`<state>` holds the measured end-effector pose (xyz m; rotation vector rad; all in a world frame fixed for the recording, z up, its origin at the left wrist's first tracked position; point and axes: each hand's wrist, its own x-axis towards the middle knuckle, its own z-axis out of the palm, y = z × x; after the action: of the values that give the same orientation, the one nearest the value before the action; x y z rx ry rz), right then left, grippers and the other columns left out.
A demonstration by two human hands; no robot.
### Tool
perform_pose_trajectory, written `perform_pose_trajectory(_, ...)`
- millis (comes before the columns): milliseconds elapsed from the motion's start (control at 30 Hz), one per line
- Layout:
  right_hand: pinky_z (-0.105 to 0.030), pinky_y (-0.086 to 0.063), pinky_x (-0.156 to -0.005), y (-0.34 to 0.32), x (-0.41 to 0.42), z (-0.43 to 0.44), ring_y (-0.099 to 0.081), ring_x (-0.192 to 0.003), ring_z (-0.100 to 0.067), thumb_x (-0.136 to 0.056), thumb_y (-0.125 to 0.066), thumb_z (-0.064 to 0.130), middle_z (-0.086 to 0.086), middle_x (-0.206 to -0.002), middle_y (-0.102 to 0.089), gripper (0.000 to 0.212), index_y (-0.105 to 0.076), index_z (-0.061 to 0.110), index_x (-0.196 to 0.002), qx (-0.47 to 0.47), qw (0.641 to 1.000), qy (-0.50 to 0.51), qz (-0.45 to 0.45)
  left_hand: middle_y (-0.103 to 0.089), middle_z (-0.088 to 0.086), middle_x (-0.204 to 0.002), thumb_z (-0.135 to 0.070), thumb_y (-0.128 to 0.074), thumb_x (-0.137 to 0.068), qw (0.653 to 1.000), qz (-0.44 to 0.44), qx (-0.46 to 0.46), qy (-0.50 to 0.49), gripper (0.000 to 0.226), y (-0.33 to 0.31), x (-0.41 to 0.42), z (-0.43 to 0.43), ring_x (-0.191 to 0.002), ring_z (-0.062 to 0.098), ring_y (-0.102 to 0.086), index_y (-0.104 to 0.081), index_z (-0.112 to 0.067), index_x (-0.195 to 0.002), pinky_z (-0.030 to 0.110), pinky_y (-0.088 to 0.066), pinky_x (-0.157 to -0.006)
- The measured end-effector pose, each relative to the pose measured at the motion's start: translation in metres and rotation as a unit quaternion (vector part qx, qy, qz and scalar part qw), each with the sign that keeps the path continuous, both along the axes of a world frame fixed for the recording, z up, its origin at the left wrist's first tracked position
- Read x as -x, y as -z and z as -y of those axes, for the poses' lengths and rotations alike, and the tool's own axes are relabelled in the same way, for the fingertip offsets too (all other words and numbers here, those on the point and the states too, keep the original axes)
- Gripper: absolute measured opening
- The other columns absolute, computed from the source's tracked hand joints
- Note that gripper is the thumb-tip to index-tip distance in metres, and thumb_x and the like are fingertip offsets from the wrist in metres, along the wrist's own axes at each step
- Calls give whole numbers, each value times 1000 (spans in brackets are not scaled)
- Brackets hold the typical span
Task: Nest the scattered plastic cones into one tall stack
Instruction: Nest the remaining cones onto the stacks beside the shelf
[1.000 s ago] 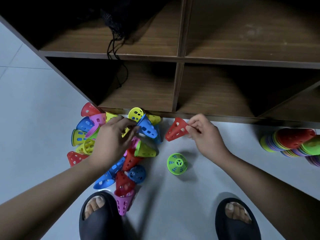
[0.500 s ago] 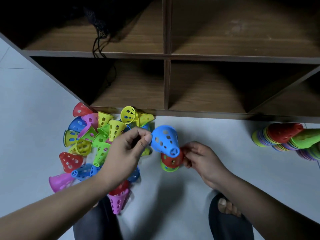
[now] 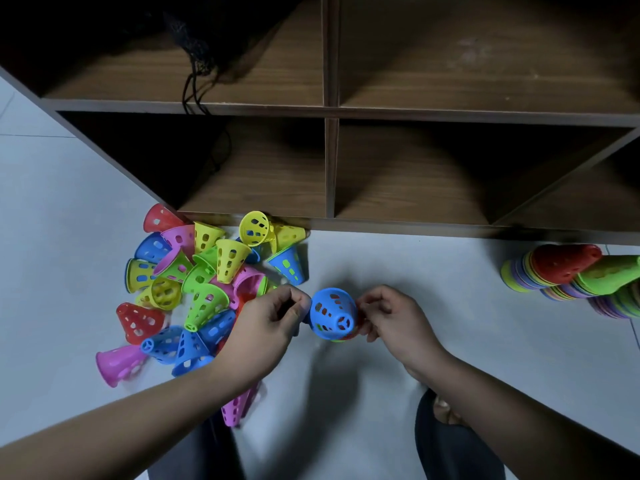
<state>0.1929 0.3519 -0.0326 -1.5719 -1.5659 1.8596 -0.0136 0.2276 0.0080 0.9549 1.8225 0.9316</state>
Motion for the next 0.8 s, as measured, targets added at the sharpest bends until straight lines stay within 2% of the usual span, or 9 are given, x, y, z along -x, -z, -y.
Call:
perform_pose_trajectory(100,-36,-56,-54,3,-3,1,-70,-64,-25,-98,-62,-3,-25,-88,-71,12,-70,6,-99,18,1000,1,5,-73,-1,-79,-24,-62,-108,999,-16,44,3,20,12,2,-1,-70,22,-68,-71,-23,-91,41,-55,-70)
perform_pose_trajectory(167,-36,-57,-54,7,-5,5,-71,-64,-26,-101,-60,-1,-22,-95,-71,12,-69,7,-101,31,999,8,16,-75,-4,-82,-27,-64,-107,998,-14,63,17,17,16,1,-2,-72,14,-72,-72,-25,-92,37,-57,-72)
perform_pose_trajectory(300,-39,-57,-55,17,-11,17,-74,-65,-31,-102,-57,3,-18,-102,-71,9,-64,8,-106,69,996,30,43,-76,-10,-87,-33,-69,-103,996,-33,70,35,6,24,-1,-2,-77,12,-72,-71,-30,-98,30,-57,-72)
perform_pose_trajectory(400,-44,-57,-59,23,-15,30,-73,-65,-33,-99,-52,-1,-17,-94,-69,12,-60,6,-106,93,994,8,53,-72,-22,-92,-34,-70,-102,994,-56,75,50,3,29,0,-3,-77,3,-67,-70,-32,-100,16,-50,-65)
perform_pose_trajectory(500,-56,-57,-63,25,-16,36,-75,-69,-41,-97,-57,5,-7,-81,-71,14,-62,16,-102,87,994,-9,61,-73,-18,-93,-33,-71,-102,992,-82,83,53,2,37,8,-2,-81,2,-67,-71,-31,-103,18,-50,-72)
perform_pose_trajectory(633,-36,-56,-54,21,-14,30,-73,-66,-26,-96,-58,4,-14,-92,-69,9,-62,12,-98,42,996,14,79,-73,-20,-91,-26,-73,-99,983,-151,84,68,4,44,28,1,-86,-2,-68,-71,-30,-100,14,-50,-74)
perform_pose_trajectory(667,-37,-56,-55,22,-14,29,-74,-66,-28,-96,-56,4,-13,-88,-71,9,-62,10,-97,51,995,13,84,-72,-21,-92,-26,-73,-99,978,-176,83,70,5,46,33,3,-85,-1,-68,-70,-30,-101,16,-52,-75)
perform_pose_trajectory(733,-41,-54,-59,28,-12,32,-75,-69,-33,-95,-53,9,-11,-81,-74,10,-63,8,-96,102,991,-6,87,-71,-14,-99,-27,-73,-97,966,-236,72,71,9,52,43,10,-86,4,-67,-69,-28,-105,31,-59,-78)
perform_pose_trajectory(800,-40,-55,-61,37,-11,39,-75,-70,-30,-94,-56,11,-11,-82,-76,10,-64,7,-98,160,983,-30,82,-66,-8,-108,-30,-76,-94,951,-294,61,75,20,55,51,17,-91,13,-66,-66,-27,-111,38,-60,-78)
